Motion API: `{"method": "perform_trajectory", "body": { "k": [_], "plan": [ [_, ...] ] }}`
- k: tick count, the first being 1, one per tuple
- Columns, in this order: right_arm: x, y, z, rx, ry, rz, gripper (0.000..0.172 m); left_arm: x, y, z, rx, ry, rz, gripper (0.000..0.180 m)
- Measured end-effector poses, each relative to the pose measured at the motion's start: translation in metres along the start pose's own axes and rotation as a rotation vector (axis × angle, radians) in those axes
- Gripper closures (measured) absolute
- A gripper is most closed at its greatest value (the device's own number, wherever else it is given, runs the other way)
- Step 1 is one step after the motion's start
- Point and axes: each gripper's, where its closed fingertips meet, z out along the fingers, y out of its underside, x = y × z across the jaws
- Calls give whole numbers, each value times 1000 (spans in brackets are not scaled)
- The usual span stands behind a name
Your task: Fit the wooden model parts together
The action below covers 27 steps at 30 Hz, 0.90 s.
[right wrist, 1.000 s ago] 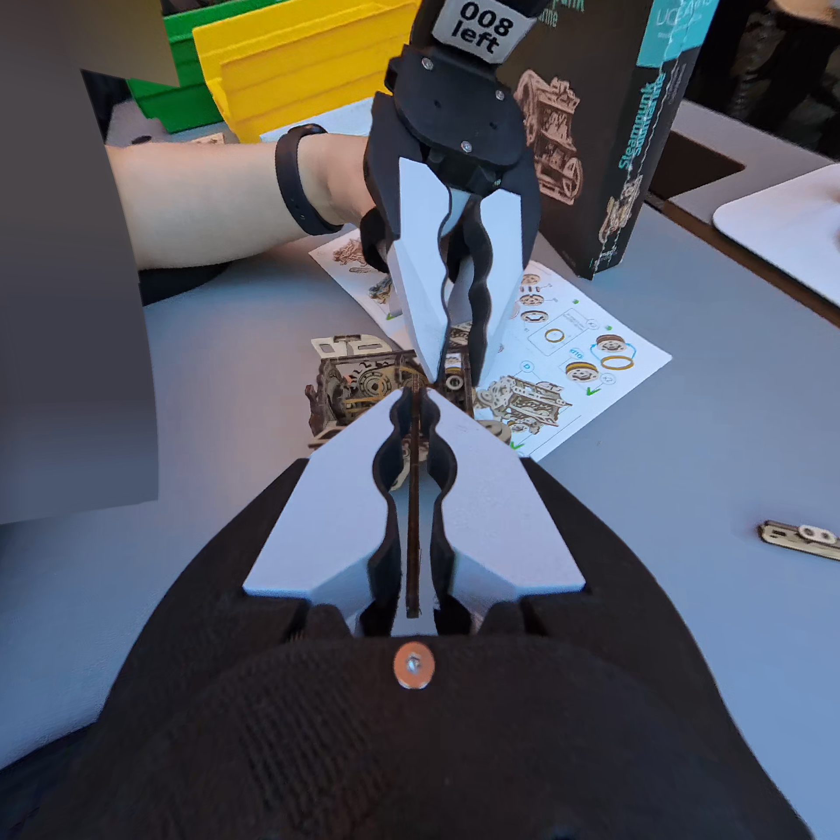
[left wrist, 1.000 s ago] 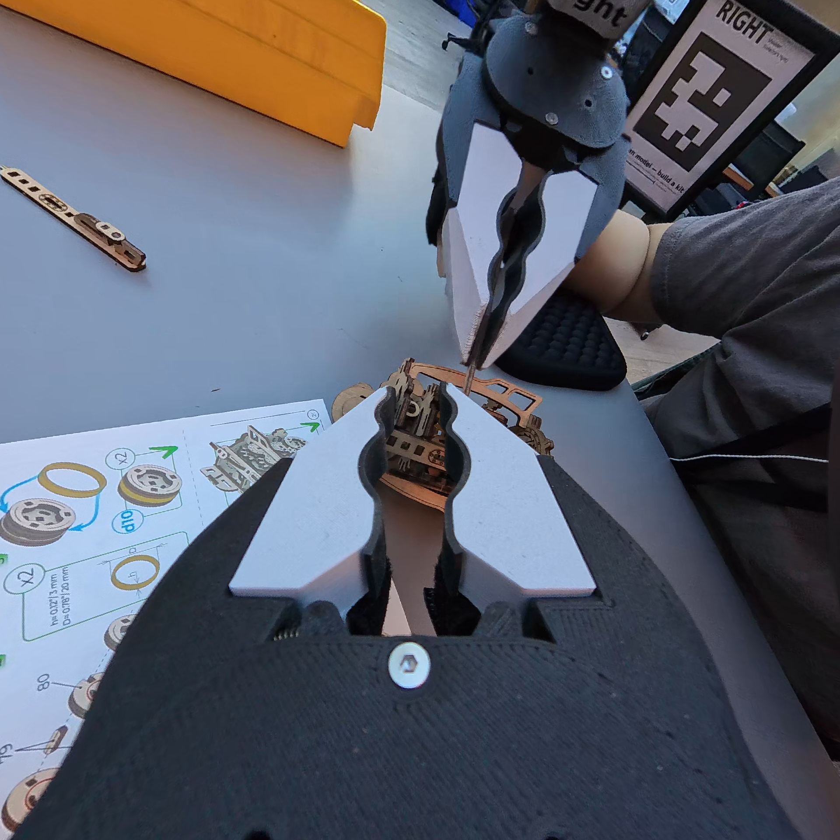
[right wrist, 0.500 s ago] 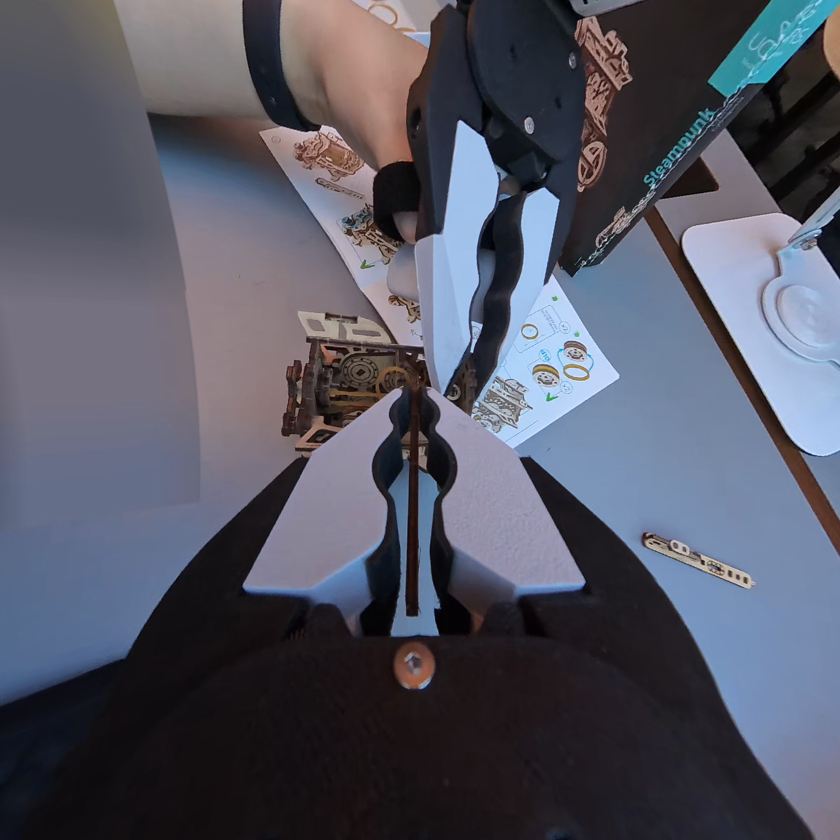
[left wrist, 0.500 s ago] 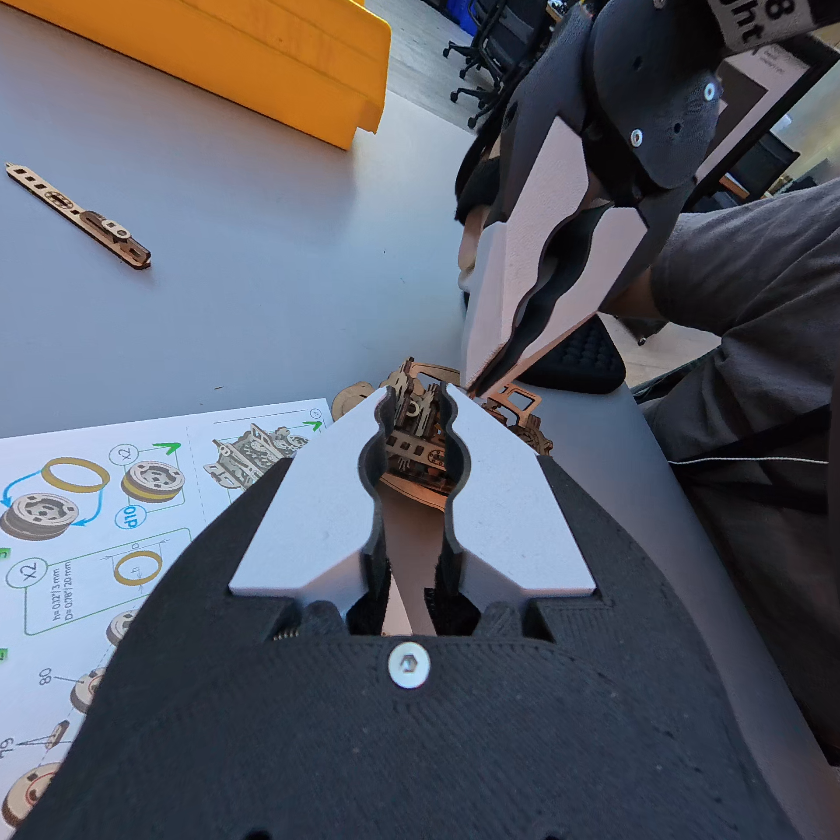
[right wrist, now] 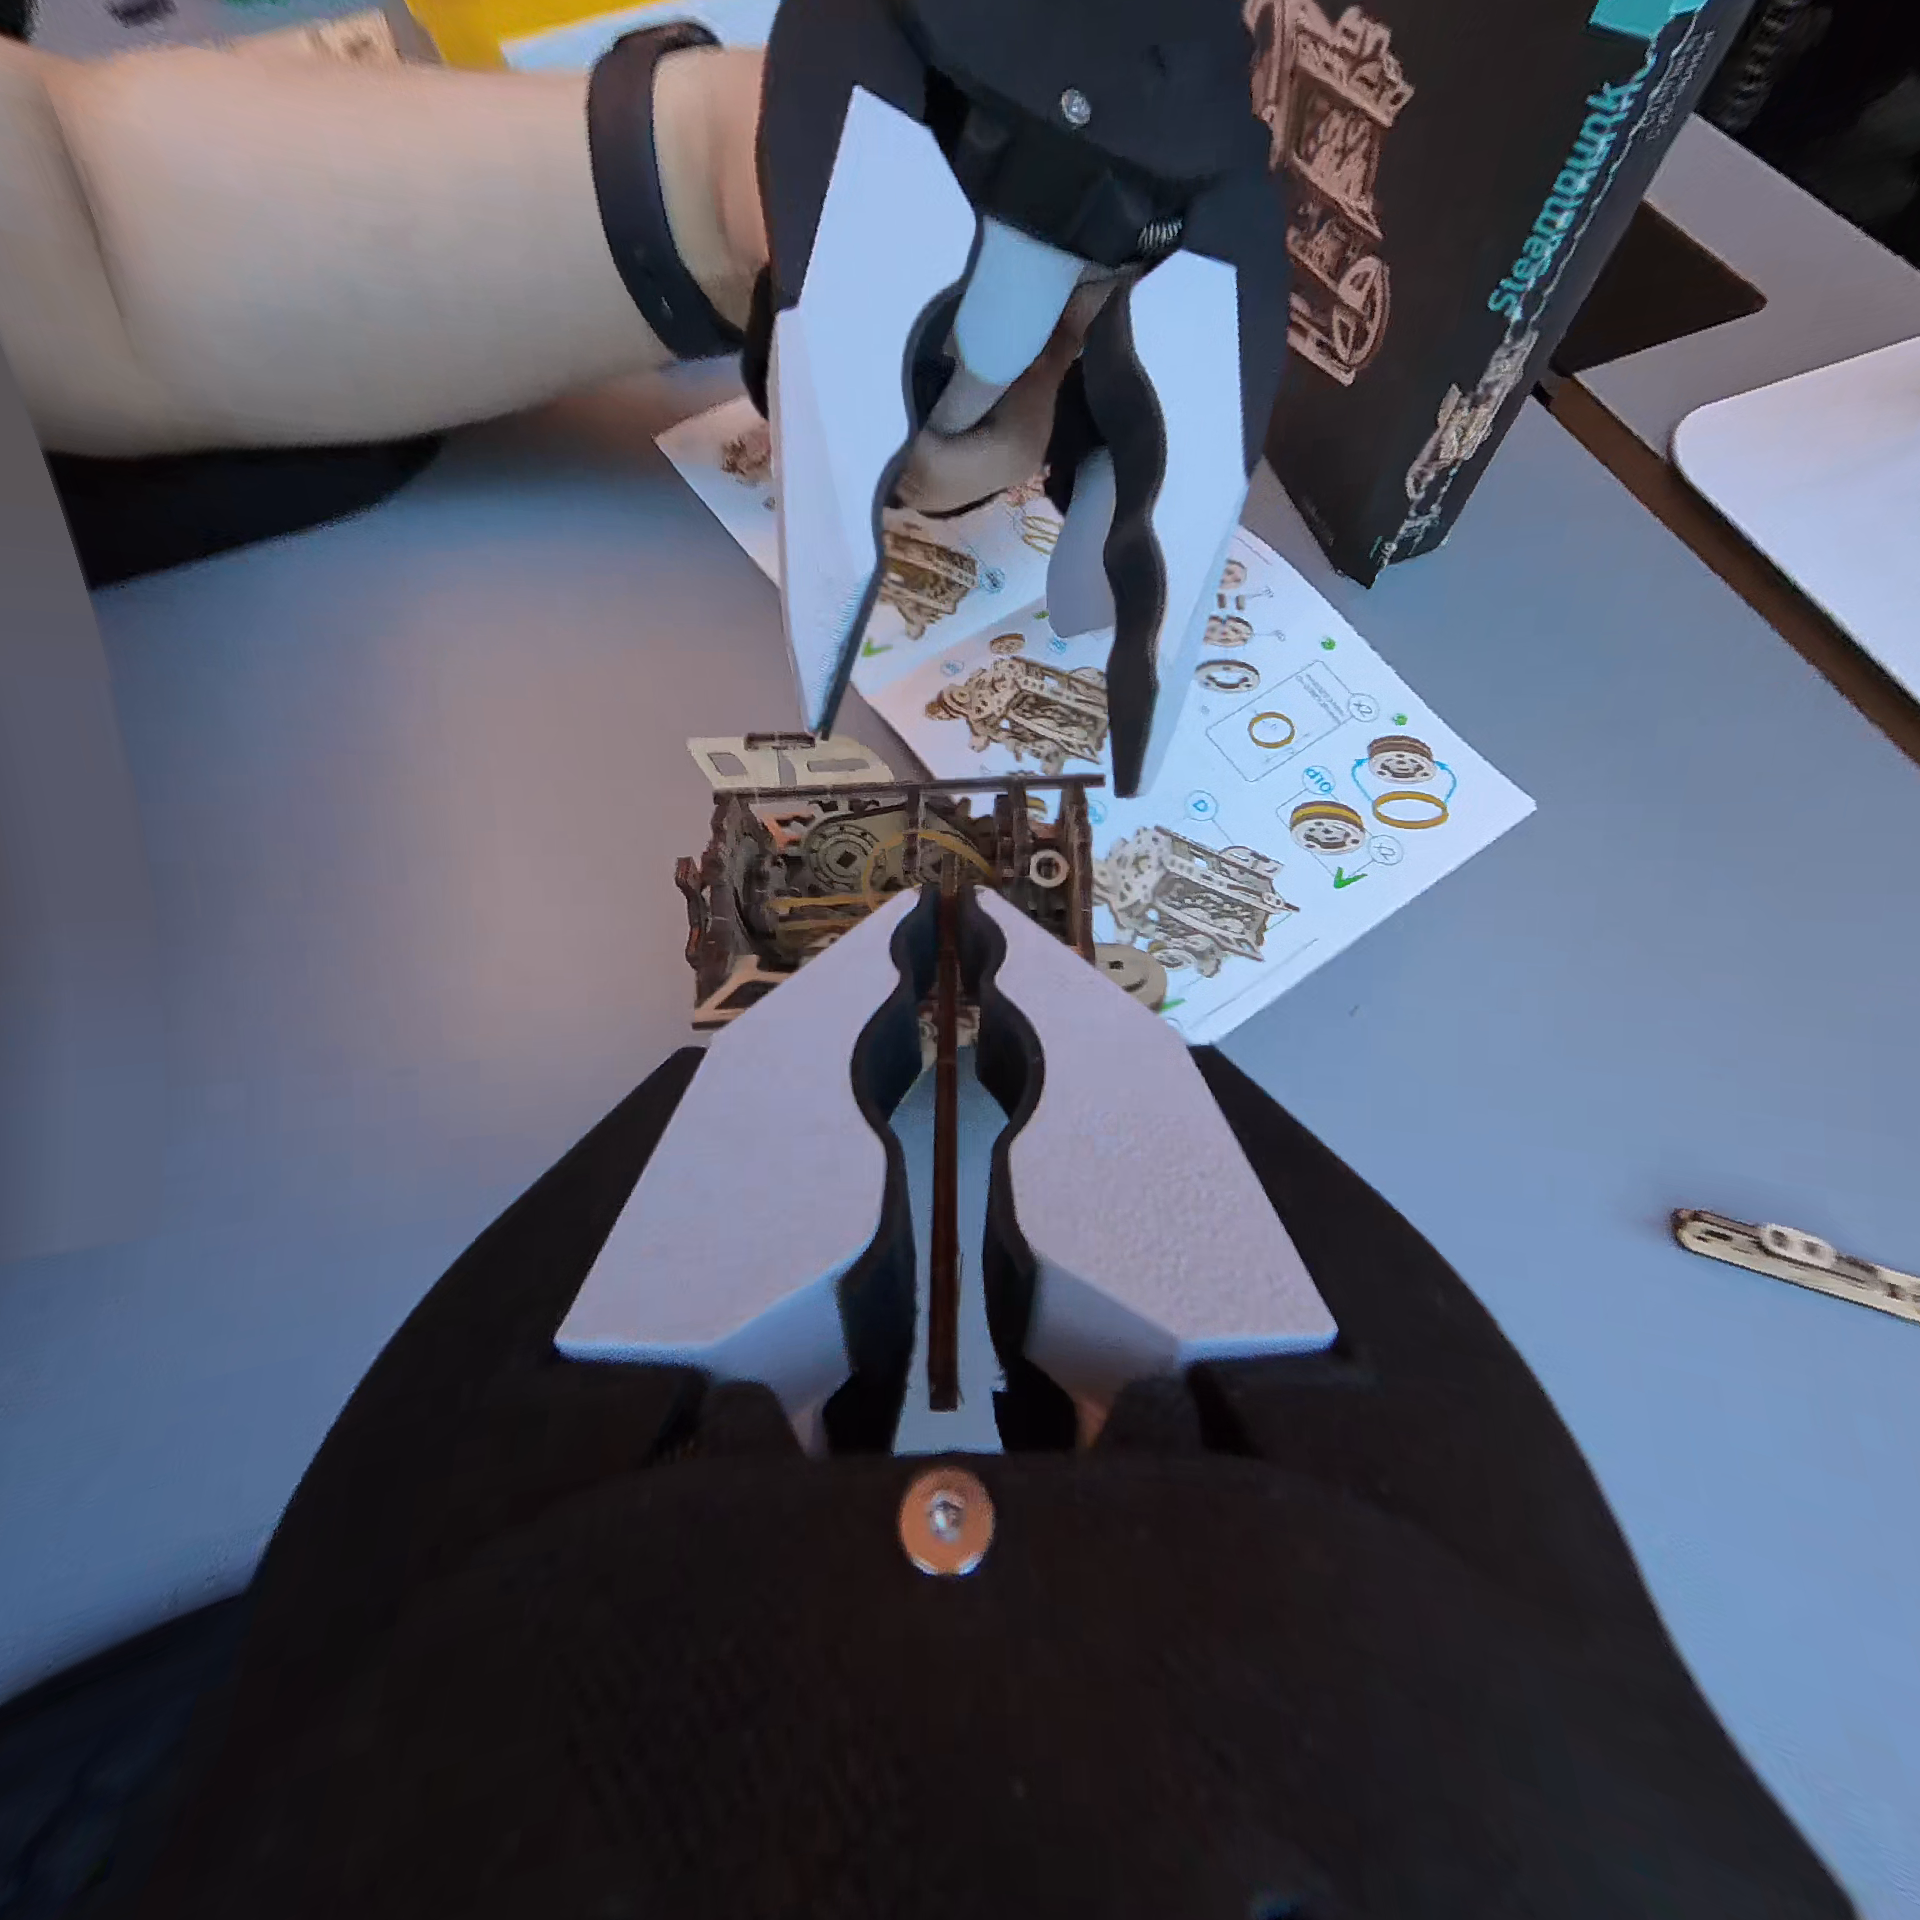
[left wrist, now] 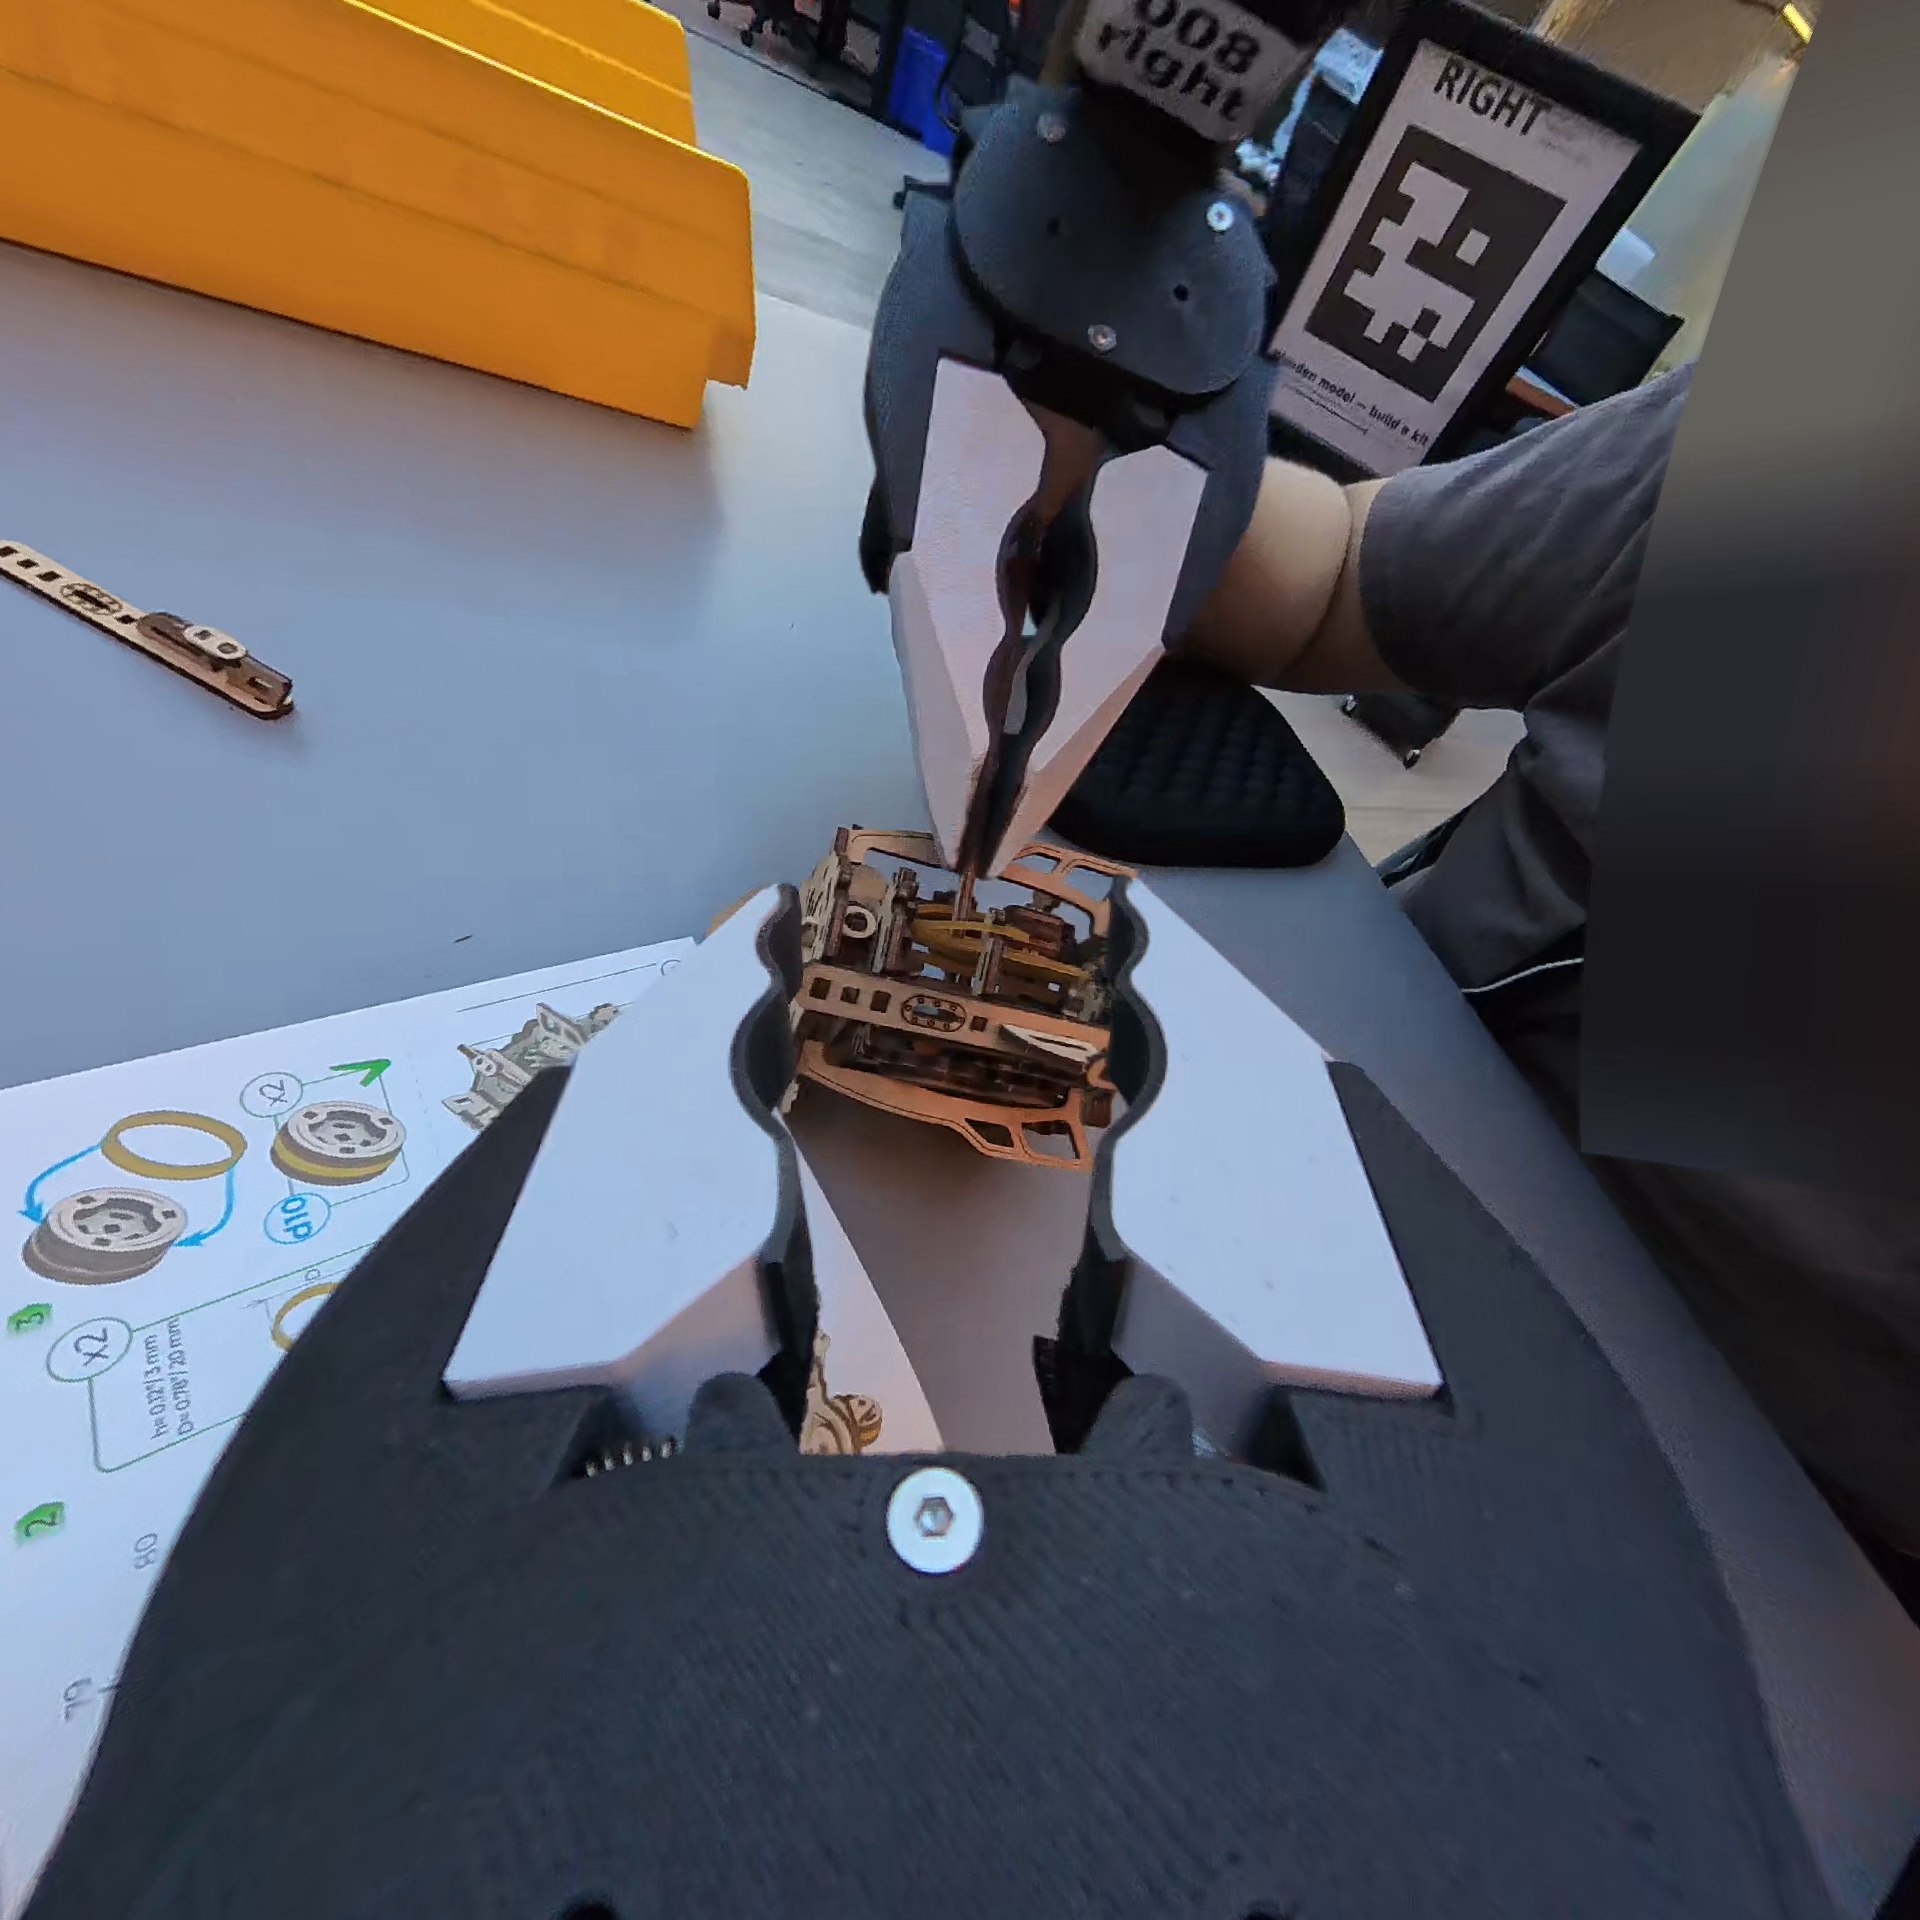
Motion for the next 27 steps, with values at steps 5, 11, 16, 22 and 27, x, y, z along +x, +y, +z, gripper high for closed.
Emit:
{"method": "perform_trajectory", "body": {
  "k": [5,11,16,22,27],
  "plan": [
    [-1,0,0,120,-75,119,172,-8,8,3,-38,-33,-9,120],
    [-2,-1,0,196,-112,169,171,-8,19,10,-101,-46,31,130],
    [-2,-4,1,257,-163,233,172,-10,22,10,-108,-42,24,136],
    [-2,-4,-3,315,-229,303,172,-7,24,12,-114,-23,20,137],
    [0,-6,-10,364,-293,355,172,-9,25,13,-112,-25,10,136]
  ]
}}
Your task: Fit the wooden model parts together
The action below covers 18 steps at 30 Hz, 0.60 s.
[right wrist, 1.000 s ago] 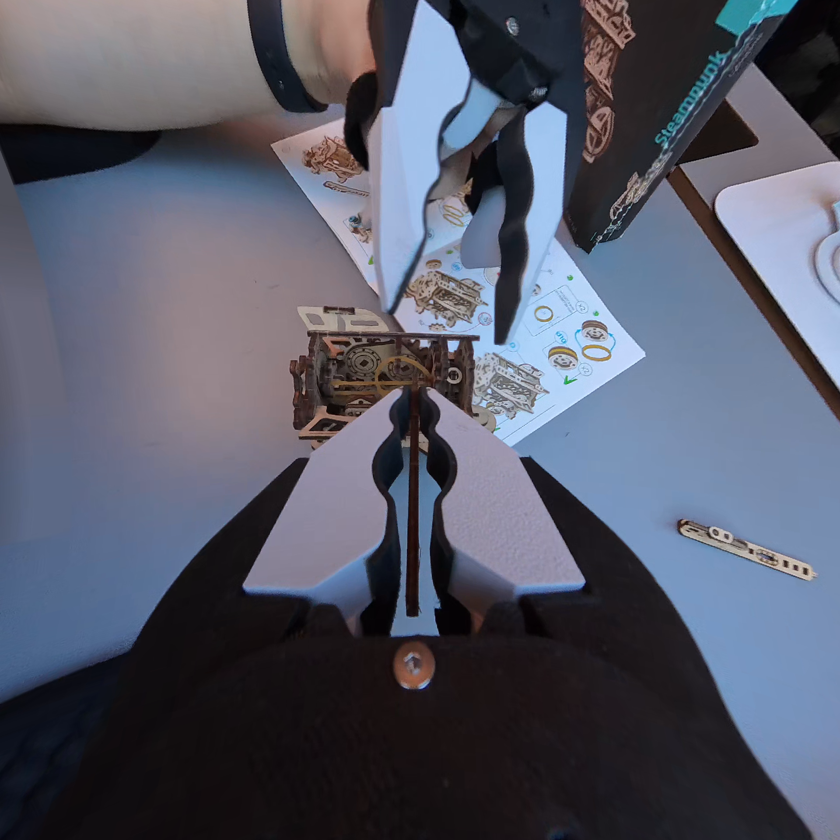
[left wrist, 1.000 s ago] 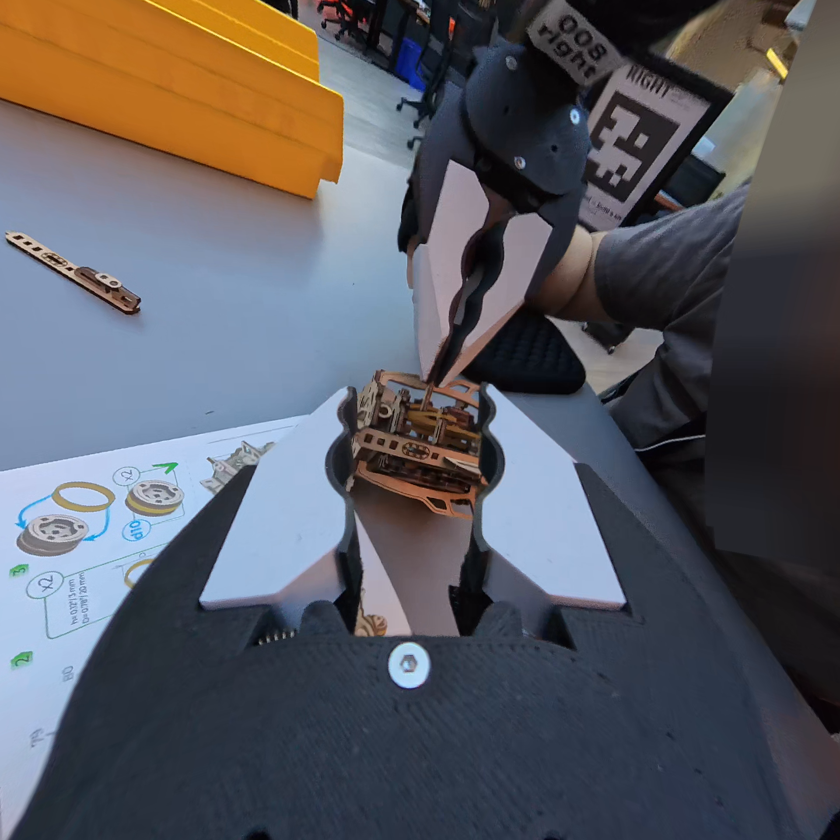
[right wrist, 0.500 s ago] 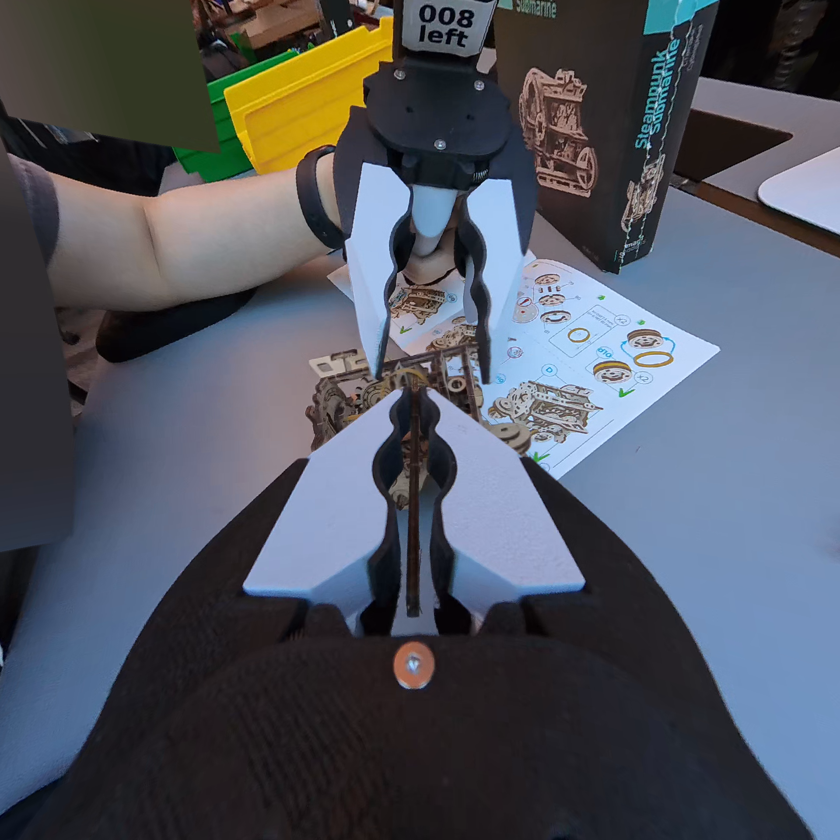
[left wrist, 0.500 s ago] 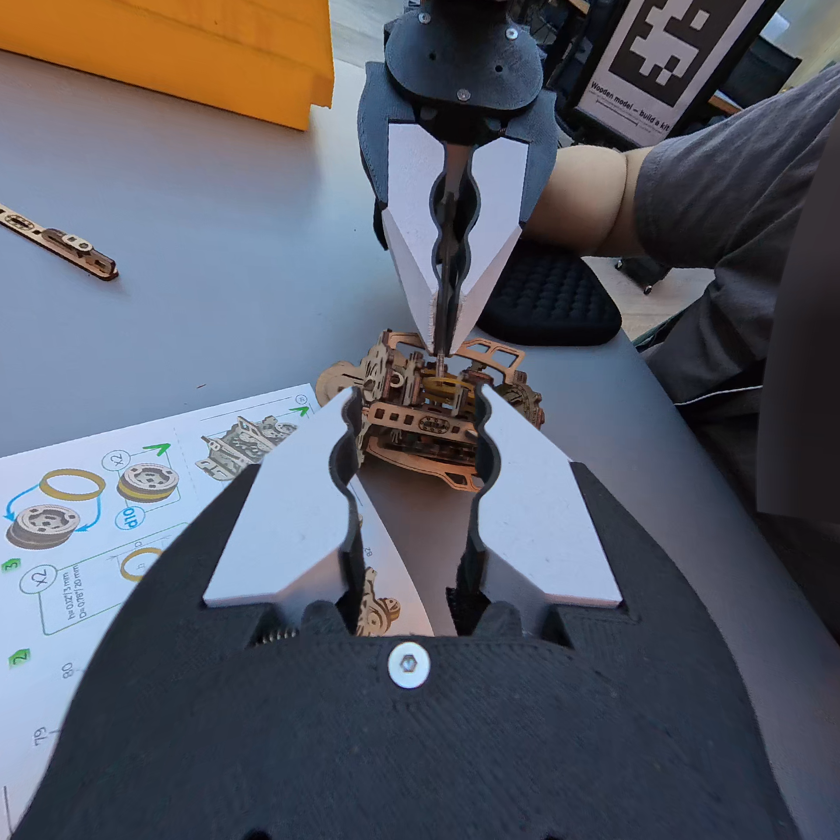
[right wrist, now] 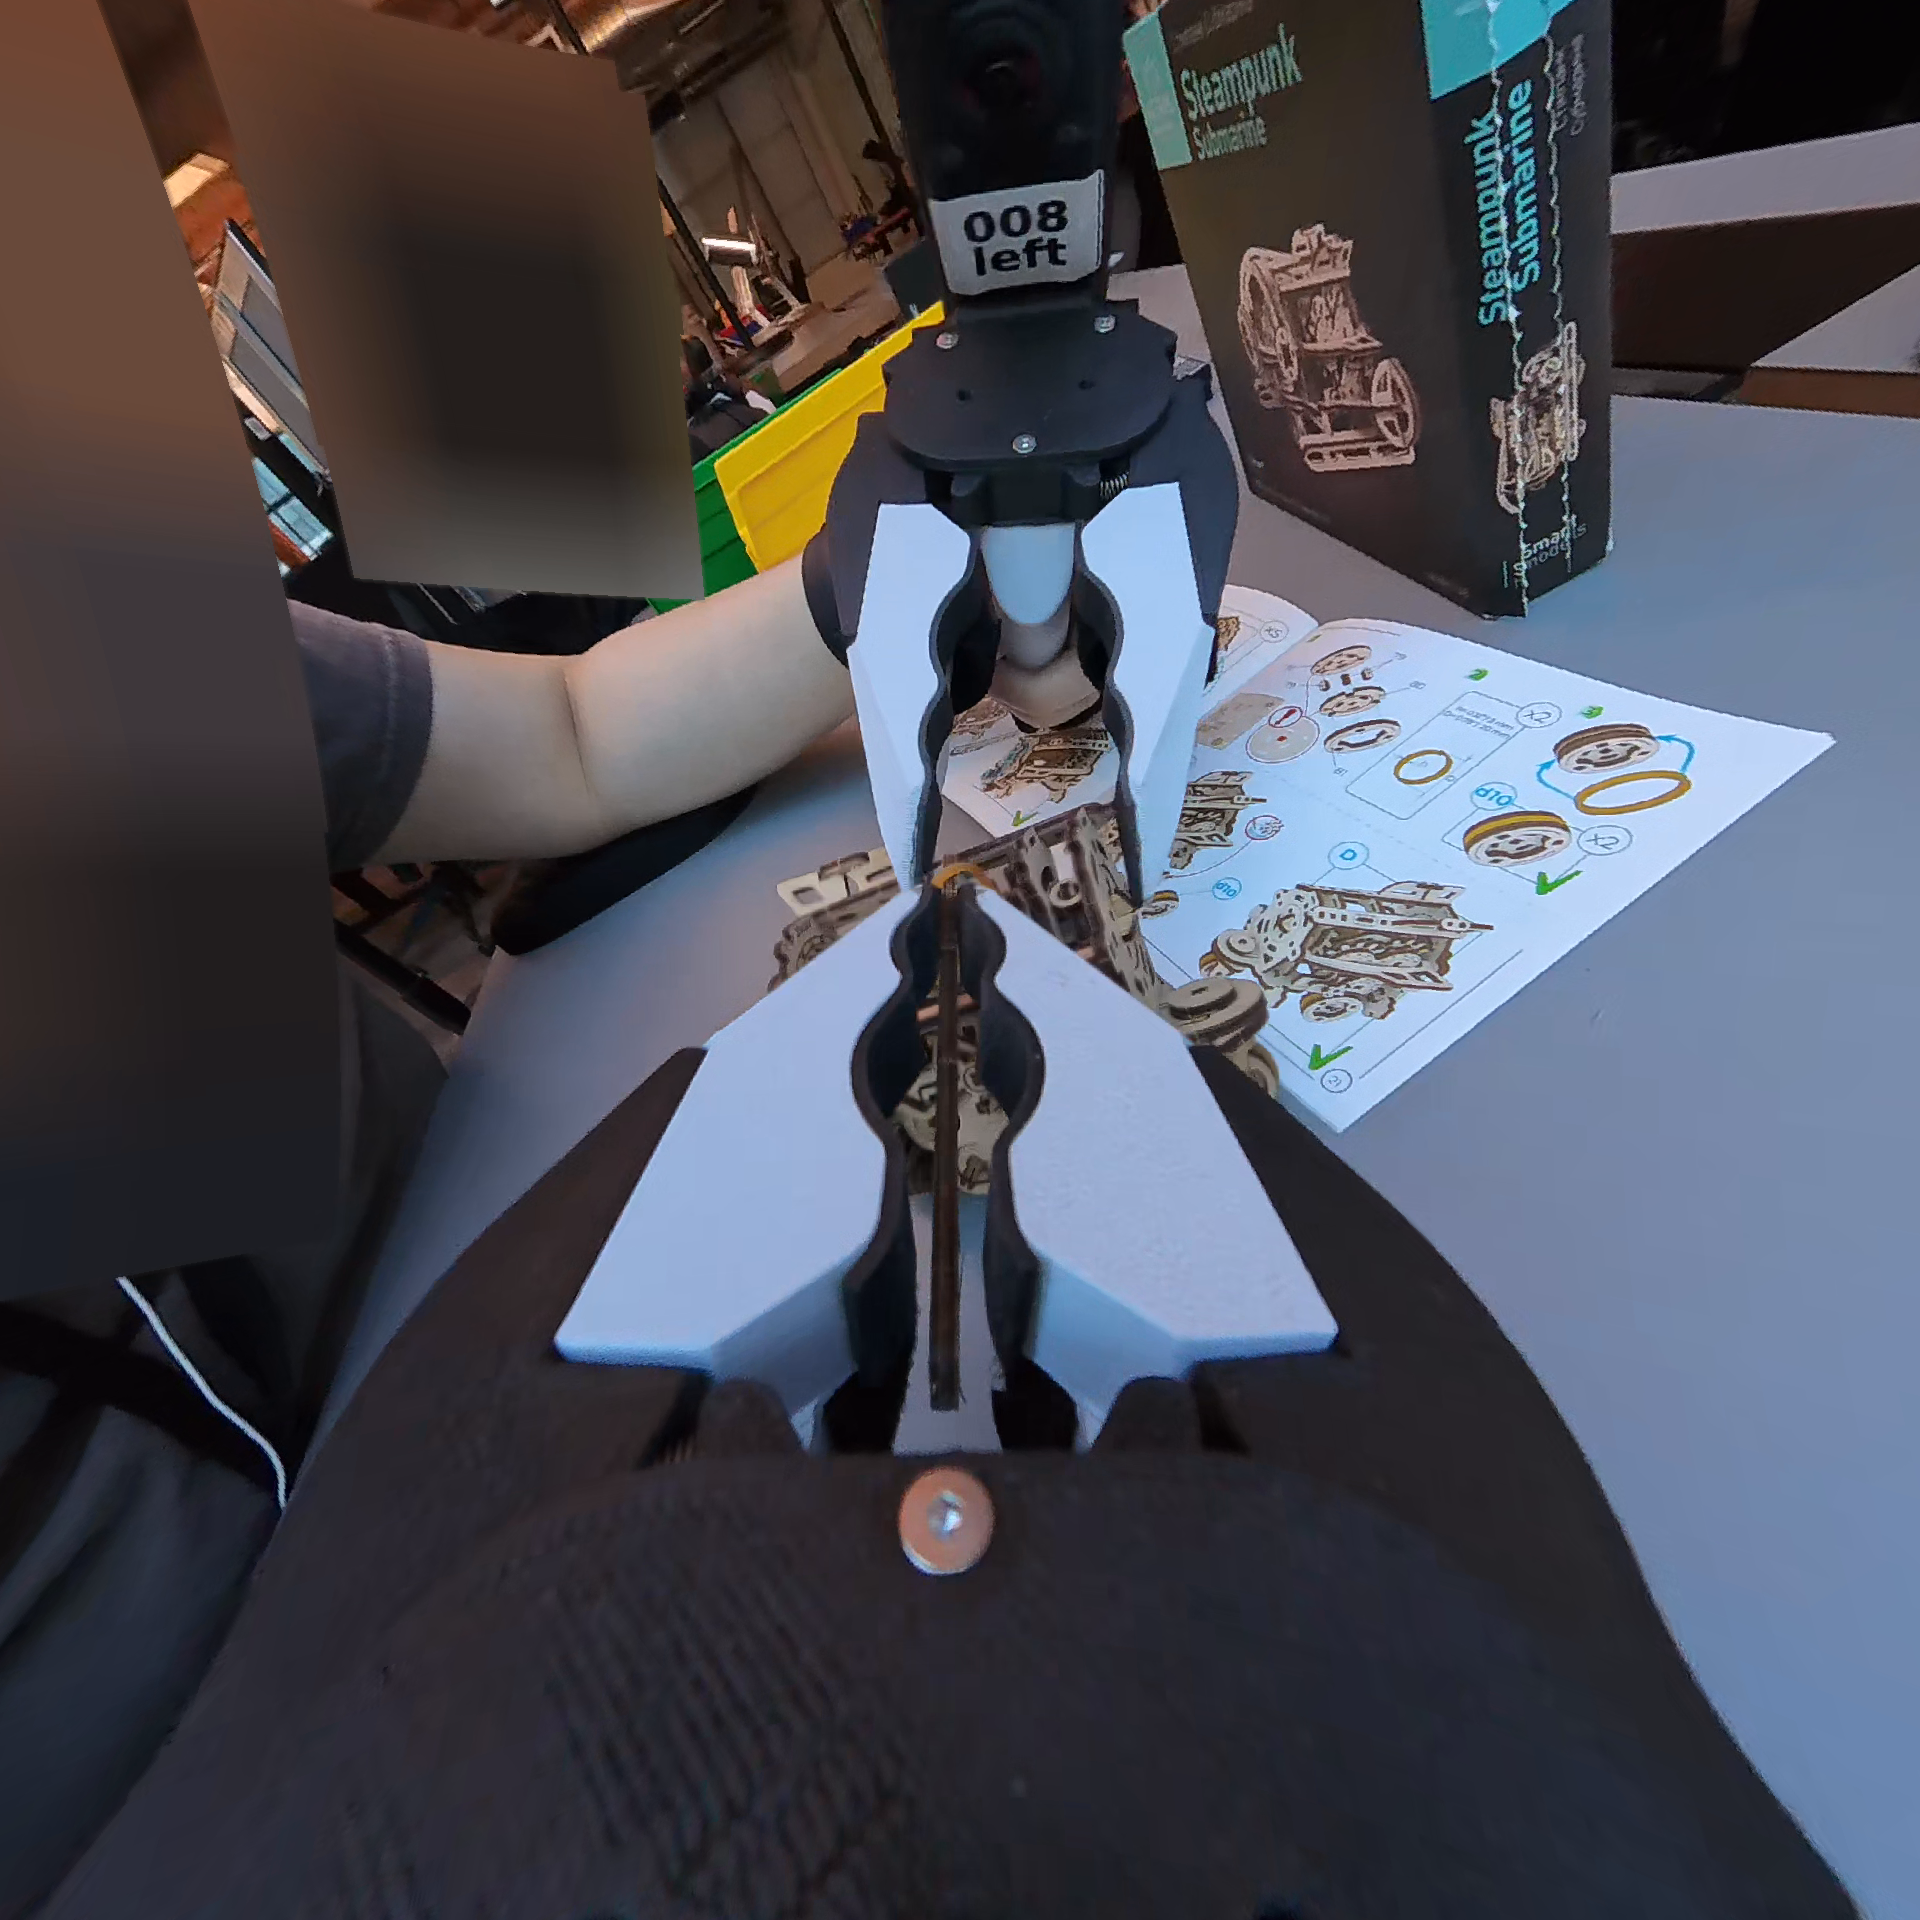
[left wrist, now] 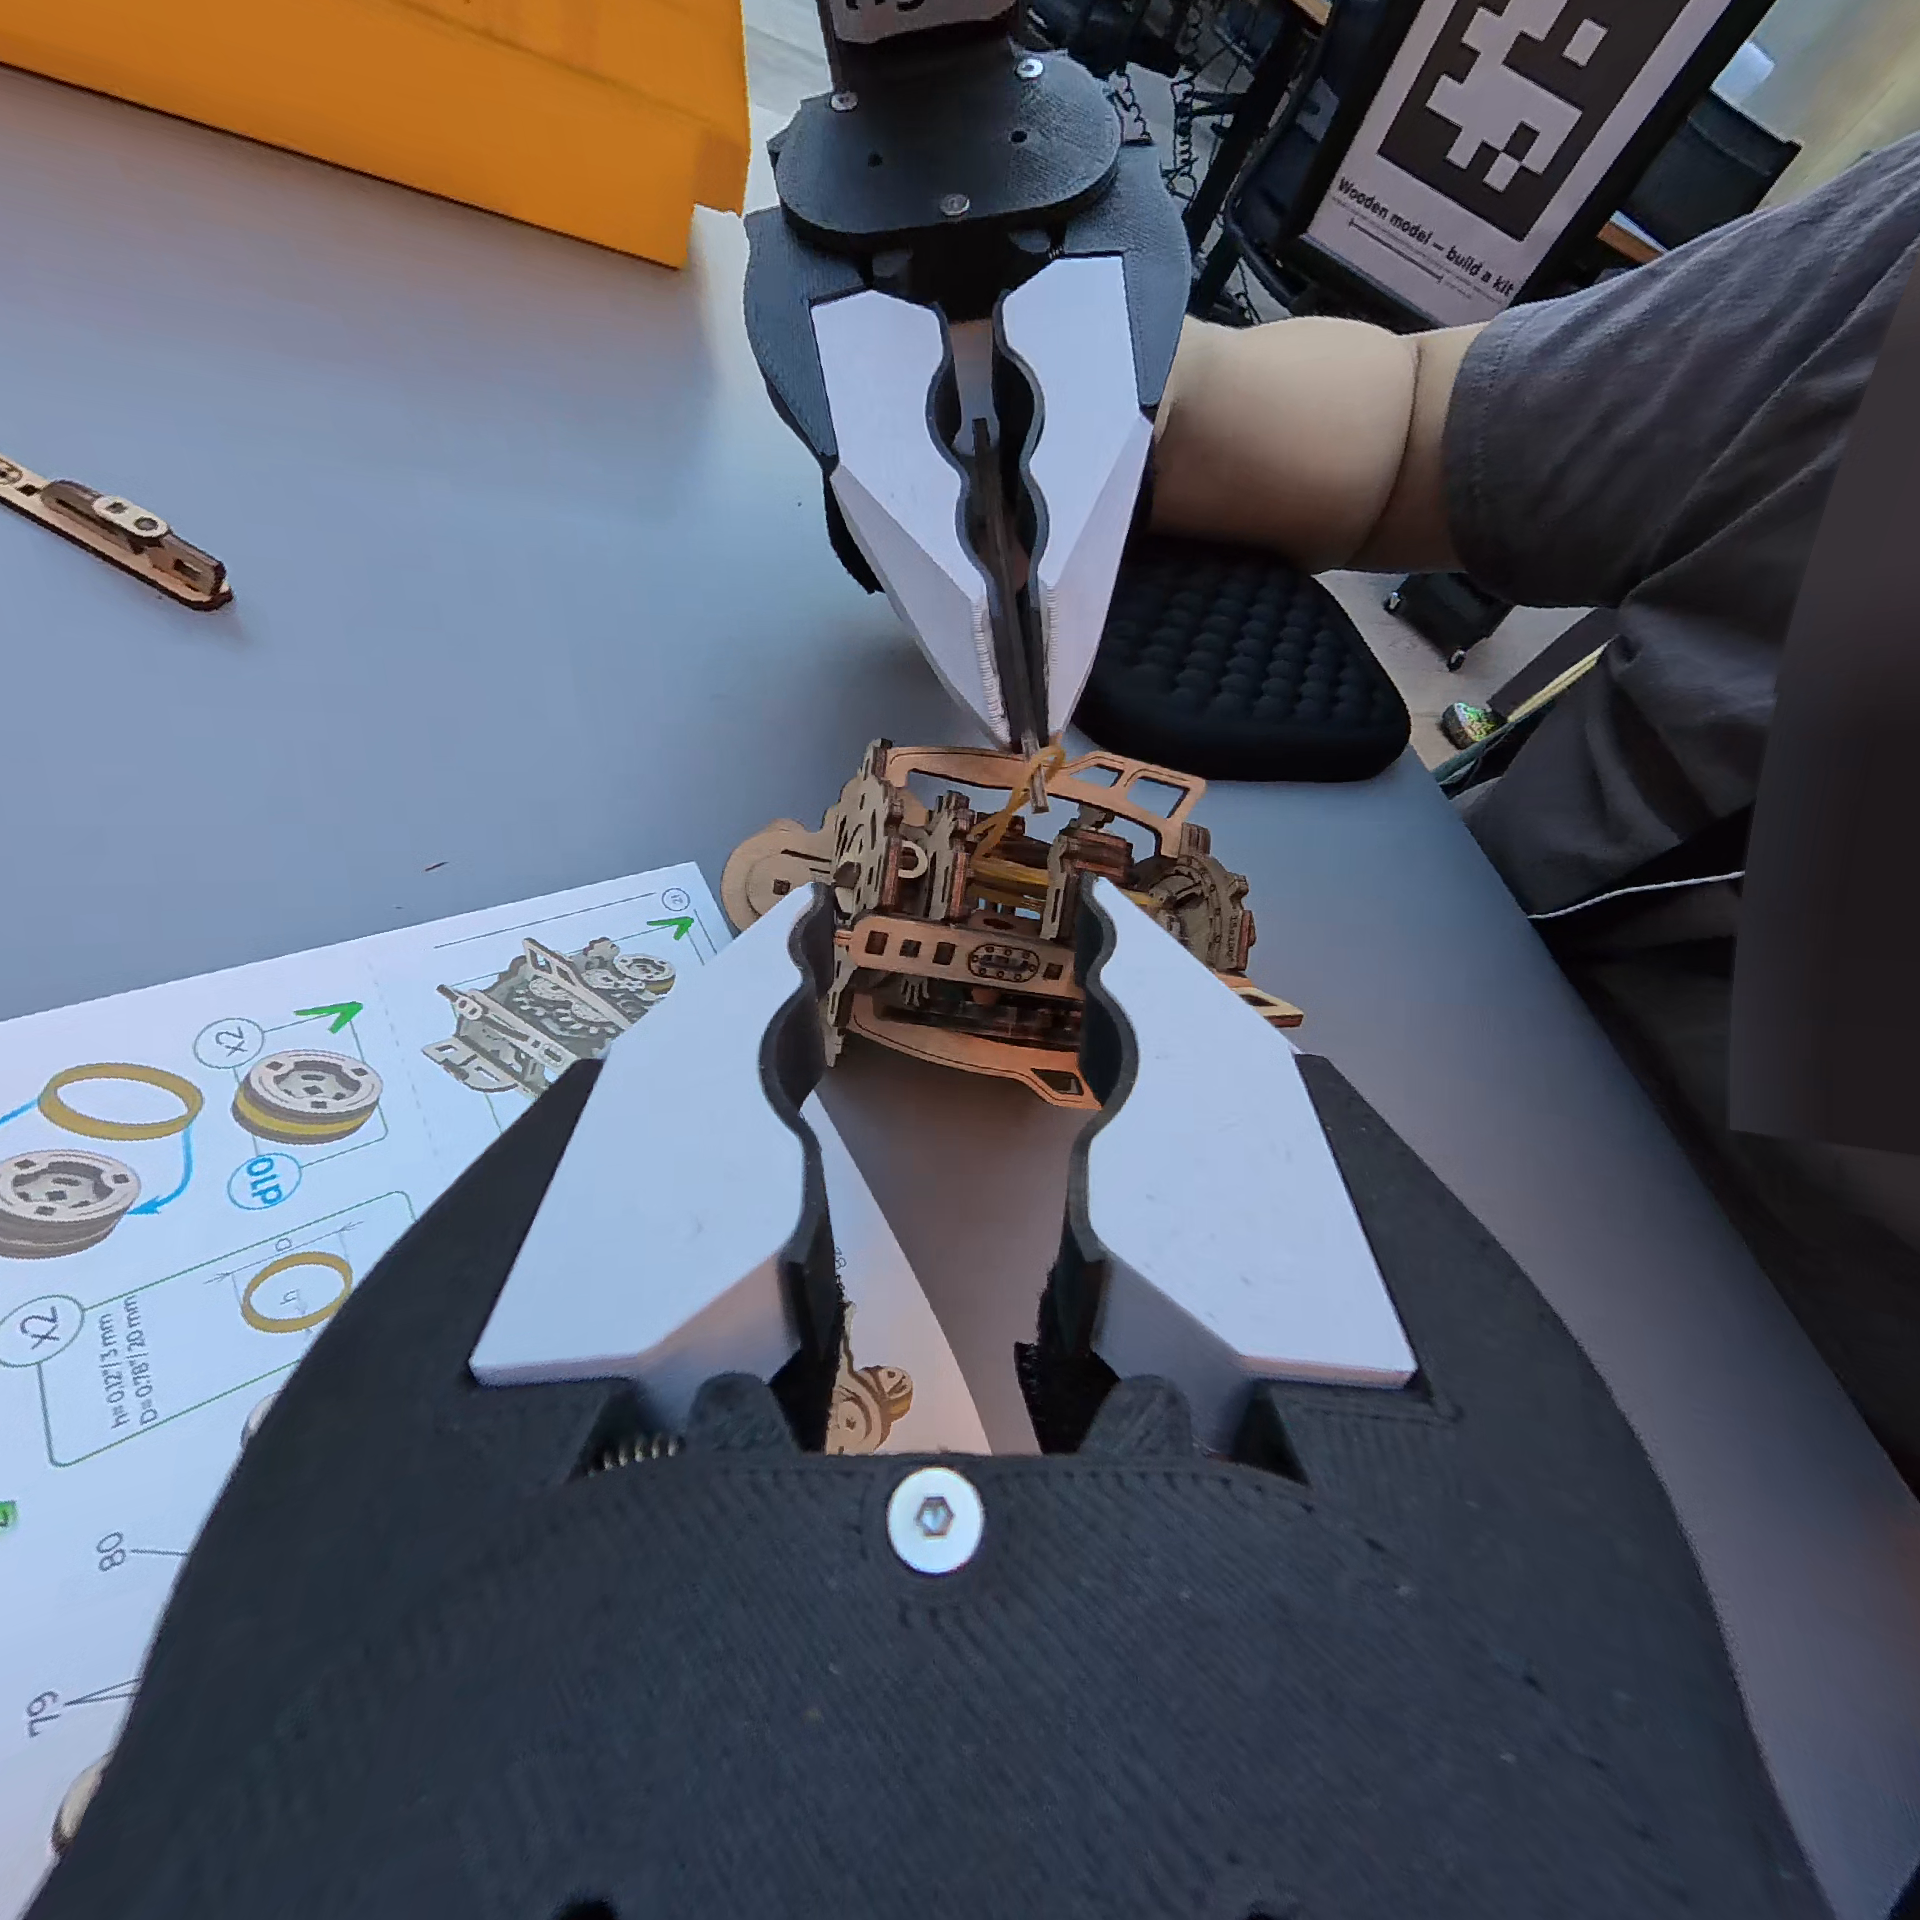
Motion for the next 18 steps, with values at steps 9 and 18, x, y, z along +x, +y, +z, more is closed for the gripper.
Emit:
{"method": "perform_trajectory", "body": {
  "k": [9,18],
  "plan": [
    [-8,14,1,-144,37,-109,172,0,0,1,-3,-1,-1,137],
    [-15,21,3,-271,93,-196,172,0,0,1,-4,-3,-2,136]
  ]
}}
